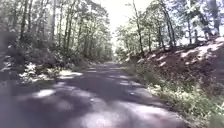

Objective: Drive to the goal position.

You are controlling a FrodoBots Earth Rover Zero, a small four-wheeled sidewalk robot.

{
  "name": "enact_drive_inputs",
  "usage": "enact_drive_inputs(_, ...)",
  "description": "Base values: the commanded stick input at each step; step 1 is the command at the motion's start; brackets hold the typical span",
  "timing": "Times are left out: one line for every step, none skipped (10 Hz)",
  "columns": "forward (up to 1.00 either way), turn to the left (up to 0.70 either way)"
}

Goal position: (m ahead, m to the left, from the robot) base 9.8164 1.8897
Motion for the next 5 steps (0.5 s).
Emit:
enact_drive_inputs(0.45, -0.27)
enact_drive_inputs(0.45, -0.22)
enact_drive_inputs(0.45, -0.07)
enact_drive_inputs(0.45, 0.00)
enact_drive_inputs(0.45, 0.00)
